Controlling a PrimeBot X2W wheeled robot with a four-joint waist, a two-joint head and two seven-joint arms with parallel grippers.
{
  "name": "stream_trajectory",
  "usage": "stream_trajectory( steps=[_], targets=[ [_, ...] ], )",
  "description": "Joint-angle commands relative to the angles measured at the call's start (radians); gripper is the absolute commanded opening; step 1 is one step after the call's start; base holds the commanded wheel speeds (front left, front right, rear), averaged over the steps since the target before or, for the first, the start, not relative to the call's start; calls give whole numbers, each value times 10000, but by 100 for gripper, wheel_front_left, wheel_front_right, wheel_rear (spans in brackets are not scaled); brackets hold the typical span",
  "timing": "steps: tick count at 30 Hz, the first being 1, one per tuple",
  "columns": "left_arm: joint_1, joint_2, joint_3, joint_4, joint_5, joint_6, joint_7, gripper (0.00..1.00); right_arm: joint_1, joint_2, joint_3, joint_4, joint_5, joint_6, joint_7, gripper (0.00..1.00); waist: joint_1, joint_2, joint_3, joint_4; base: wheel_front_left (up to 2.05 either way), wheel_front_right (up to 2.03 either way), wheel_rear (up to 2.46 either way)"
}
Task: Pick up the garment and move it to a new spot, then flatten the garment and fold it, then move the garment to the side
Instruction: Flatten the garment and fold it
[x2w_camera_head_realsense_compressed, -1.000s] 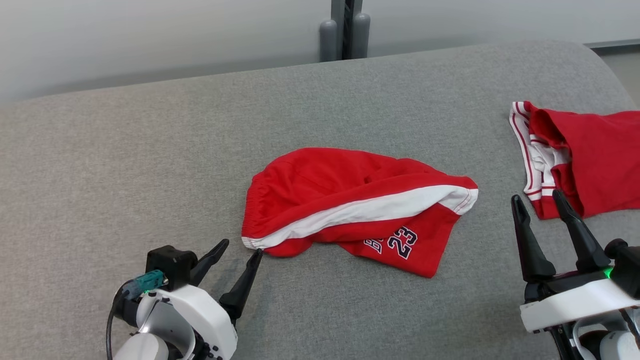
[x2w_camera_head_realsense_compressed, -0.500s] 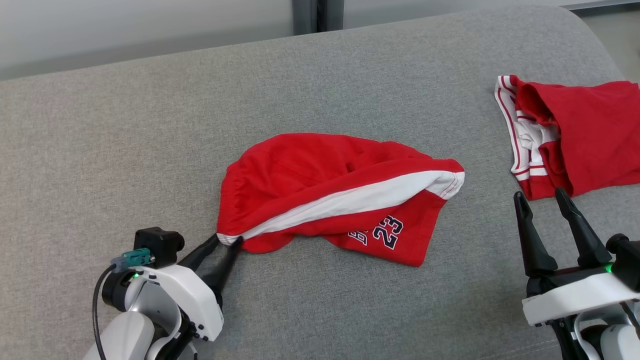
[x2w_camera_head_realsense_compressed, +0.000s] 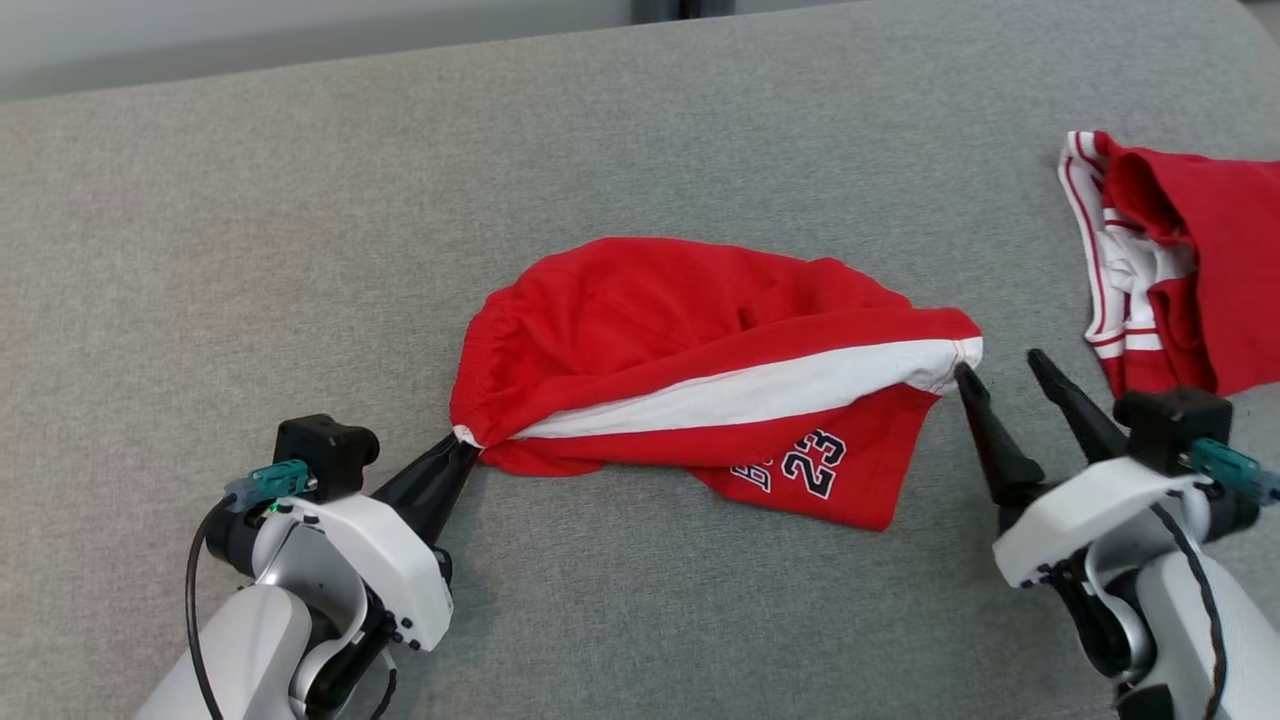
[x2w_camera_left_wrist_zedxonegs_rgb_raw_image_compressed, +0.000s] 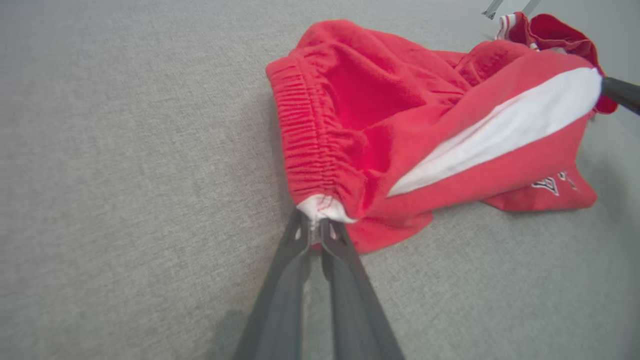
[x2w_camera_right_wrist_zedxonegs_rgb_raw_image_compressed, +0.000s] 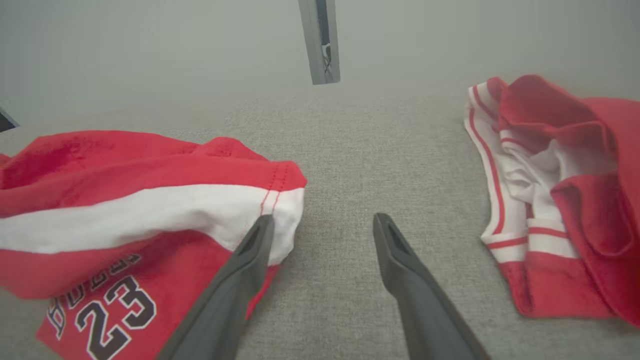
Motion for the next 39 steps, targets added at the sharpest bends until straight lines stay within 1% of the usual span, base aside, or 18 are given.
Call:
stream_trajectory(
  steps=[1, 5, 6, 7, 8, 9, 12, 16, 19, 23, 28, 32, 35, 39],
  targets=[
    [-181, 37, 18, -17, 43, -17, -54, 0, -117, -97, 52, 99, 129, -4, -94, 100, 0, 0, 73, 78, 0, 0, 0],
    [-280, 70, -43, -46, 72, -17, -129, 0, -639, -216, 986, 608, 603, -4, -212, 100, 0, 0, 149, 150, 0, 0, 0],
    [-298, 83, -46, -62, 83, -16, -160, 0, -748, -277, 1189, 709, 741, -4, -251, 89, 0, 0, 151, 160, 0, 0, 0],
    [-303, 93, -56, -86, 103, -14, -208, 0, -830, -333, 1303, 802, 843, -5, -308, 43, 0, 0, 139, 170, 0, 0, 0],
    [-293, 94, -54, -124, 99, 3, -219, 0, -897, -389, 1424, 842, 951, -4, -391, 17, 0, 0, 127, 181, 0, 0, 0],
    [-279, 103, -57, -185, 109, 21, -248, 0, -964, -426, 1547, 830, 1074, -4, -473, 0, 0, 0, 111, 197, 0, 0, 0],
    [-197, 166, 15, -533, 51, 79, -288, 0, -1038, -677, 1601, 680, 1245, -4, -752, 0, 0, 0, 38, 231, 0, 0, 0],
    [-154, 416, 211, -1419, -14, 242, -196, 0, -1070, -1066, 1462, -6, 1240, -4, -855, 0, 0, 0, -124, 228, 0, 0, 0],
    [-228, 760, 364, -2322, -19, 368, 123, 0, -1162, -1375, 1221, -781, 1186, -4, -605, 0, 0, 0, -306, 185, 0, 0, 0],
    [-545, 1233, 662, -3572, 100, 628, 611, 0, -1367, -1687, 807, -2012, 1125, -4, -9, 0, 0, 0, -582, 143, 0, 0, 0],
    [-1297, 1438, 1197, -4915, 78, 1046, 971, 0, -1831, -1987, 70, -3648, 837, -4, 830, 0, 0, 0, -953, 189, 0, 0, 0],
    [-2022, 1552, 1486, -5702, 193, 1310, 1280, 0, -2178, -2004, -578, -4676, 747, -4, 1429, 0, 0, 0, -1181, 251, 0, 0, 0],
    [-2413, 1636, 1651, -6064, 126, 1420, 1550, 0, -2292, -1896, -870, -5158, 827, -4, 1846, 0, 0, 0, -1295, 256, 0, 0, 0],
    [-2647, 1762, 1779, -6281, 98, 1571, 1820, 0, -2226, -1754, -1094, -5510, 915, -4, 2211, 0, 0, 0, -1356, 255, 0, 0, 0]
  ],
)
